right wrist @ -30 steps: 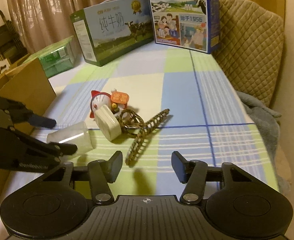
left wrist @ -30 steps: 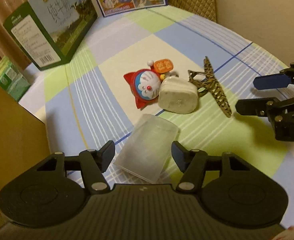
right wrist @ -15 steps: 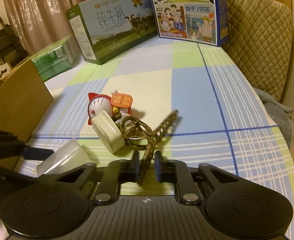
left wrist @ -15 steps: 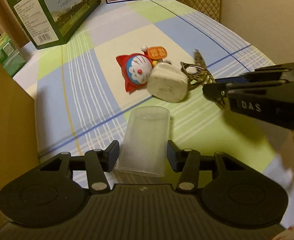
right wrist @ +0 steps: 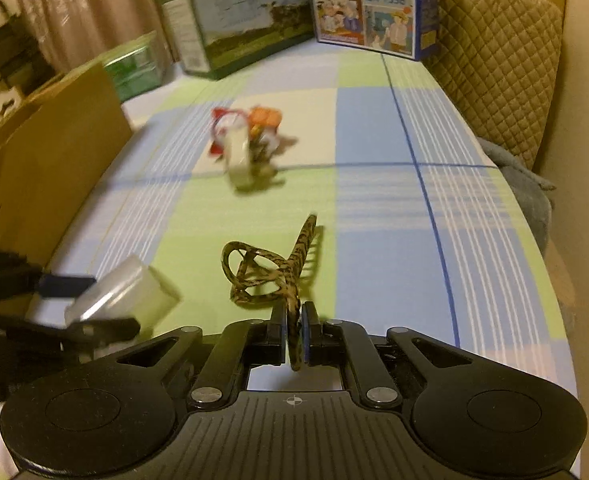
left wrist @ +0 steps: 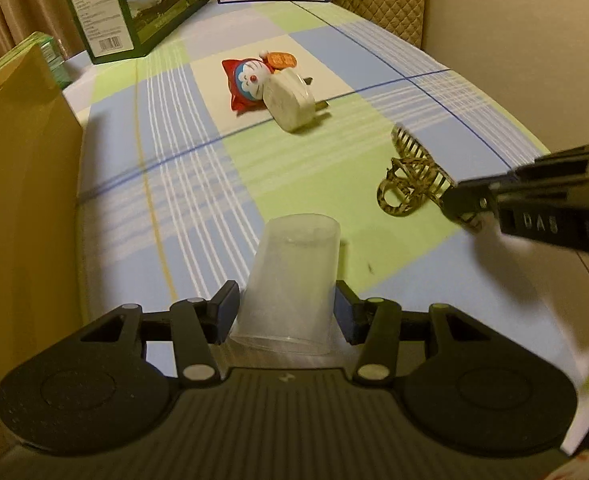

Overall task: Organize rigid objects
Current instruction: 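Carry the clear container and hair clip in both tools over the cardboard box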

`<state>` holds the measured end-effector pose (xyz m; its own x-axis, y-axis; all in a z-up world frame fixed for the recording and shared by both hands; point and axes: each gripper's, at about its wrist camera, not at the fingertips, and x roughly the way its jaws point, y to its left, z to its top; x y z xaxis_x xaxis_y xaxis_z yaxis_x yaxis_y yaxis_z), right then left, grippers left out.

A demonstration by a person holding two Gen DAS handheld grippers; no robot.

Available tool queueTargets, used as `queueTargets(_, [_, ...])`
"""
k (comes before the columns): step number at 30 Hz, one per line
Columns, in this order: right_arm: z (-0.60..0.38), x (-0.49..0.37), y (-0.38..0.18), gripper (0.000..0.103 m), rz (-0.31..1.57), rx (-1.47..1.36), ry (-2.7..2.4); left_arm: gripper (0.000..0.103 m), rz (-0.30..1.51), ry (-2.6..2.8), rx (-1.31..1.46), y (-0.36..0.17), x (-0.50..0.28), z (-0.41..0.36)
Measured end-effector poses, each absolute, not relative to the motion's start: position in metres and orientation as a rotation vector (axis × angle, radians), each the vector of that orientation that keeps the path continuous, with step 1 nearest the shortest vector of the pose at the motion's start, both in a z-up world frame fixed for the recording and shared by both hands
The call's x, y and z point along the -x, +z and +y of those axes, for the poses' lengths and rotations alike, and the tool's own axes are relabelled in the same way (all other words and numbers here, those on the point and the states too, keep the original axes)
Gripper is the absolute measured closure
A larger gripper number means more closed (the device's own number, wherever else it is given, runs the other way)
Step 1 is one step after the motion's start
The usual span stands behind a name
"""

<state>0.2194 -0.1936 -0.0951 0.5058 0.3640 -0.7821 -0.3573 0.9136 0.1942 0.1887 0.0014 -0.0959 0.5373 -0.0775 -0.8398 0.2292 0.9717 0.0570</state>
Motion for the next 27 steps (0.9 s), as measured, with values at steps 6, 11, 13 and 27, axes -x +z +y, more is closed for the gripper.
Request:
queueTargets(6, [-0.179, -0.194, -0.088, 0.054, 0.892, 0.177, 0.502, 0.057, 0.948, -0.202, -0.162, -0.096, -0.164, 0.003])
queueTargets(11, [-0.164, -0.198, -0.077, 0.051, 0.804, 0.385, 0.635, 0.054, 0.92, -0.204, -0.15, -0.094, -0.163, 0.006])
queueTargets(13, [-0.157, -0.204, -0.078, 0.051, 0.773, 0.499, 0.694, 0.05, 0.912, -0.208, -0.147, -0.094, -0.164, 0.007])
queueTargets(27, [-0.137, -0.249, -0.114, 0.057, 0.805, 0.743, 0.922, 0.048, 0.903, -0.228, -0.109, -0.102, -0.165, 0.009])
